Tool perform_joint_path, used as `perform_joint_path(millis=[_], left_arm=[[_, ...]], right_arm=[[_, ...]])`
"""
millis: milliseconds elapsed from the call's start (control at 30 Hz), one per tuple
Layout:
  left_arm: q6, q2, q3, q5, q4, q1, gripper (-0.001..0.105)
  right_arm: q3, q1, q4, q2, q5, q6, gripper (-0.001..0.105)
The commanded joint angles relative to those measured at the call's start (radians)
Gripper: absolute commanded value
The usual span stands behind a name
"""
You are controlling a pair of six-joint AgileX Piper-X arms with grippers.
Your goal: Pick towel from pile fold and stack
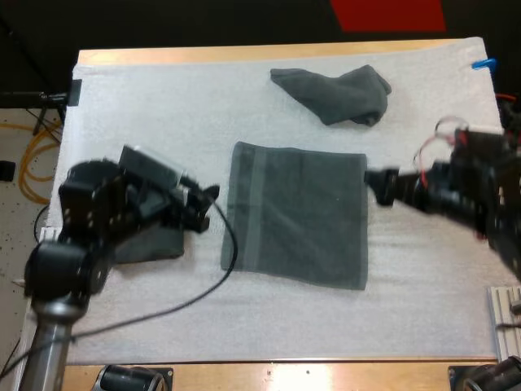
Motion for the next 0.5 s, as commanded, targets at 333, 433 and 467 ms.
perform_joint_path(millis=[333, 433, 467], left_arm=[[-0.034, -0.238, 0.152, -0.003, 0.17, 0.002, 0.073], [-0.035, -0.27, 0.181, -0.003, 0.177, 0.002, 0.073], [-0.038, -0.276, 0.19, -0.003, 0.177, 0.002, 0.073]], right_arm=[[0.437, 0.137, 0.003, -0.266, 0.017, 0.354, 0.094], [0.558, 0.137, -0.069, -0.278, -0.062, 0.432, 0.094], [0.6, 0.137, -0.116, -0.278, -0.086, 0.469, 0.094]])
